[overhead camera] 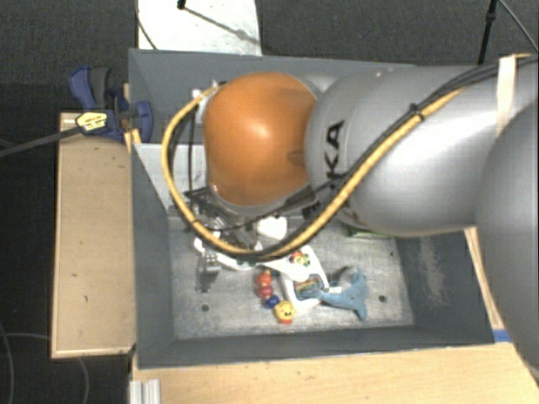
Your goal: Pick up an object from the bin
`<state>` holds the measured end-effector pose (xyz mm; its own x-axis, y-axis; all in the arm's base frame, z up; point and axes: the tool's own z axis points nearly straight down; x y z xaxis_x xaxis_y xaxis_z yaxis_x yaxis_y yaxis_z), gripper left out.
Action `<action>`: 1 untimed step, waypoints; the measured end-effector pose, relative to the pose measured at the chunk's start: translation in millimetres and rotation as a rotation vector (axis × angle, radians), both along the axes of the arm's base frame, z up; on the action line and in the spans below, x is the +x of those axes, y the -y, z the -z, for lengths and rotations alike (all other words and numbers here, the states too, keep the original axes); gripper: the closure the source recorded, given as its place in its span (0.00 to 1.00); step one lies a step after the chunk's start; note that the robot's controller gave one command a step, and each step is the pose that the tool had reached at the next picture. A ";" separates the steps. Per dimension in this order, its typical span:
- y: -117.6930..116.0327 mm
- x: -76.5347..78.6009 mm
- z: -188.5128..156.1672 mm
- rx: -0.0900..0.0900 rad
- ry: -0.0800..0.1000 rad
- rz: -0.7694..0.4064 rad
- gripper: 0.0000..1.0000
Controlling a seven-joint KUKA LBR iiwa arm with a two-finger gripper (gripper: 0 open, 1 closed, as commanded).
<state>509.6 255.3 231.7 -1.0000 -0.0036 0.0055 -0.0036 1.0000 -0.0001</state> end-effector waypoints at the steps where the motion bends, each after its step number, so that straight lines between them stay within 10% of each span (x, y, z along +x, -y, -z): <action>1: 1.3 2.2 -4.2 0.002 0.008 0.005 0.00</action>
Offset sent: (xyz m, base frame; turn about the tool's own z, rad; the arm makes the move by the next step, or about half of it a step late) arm 0.0131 -0.0461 -0.1617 0.0986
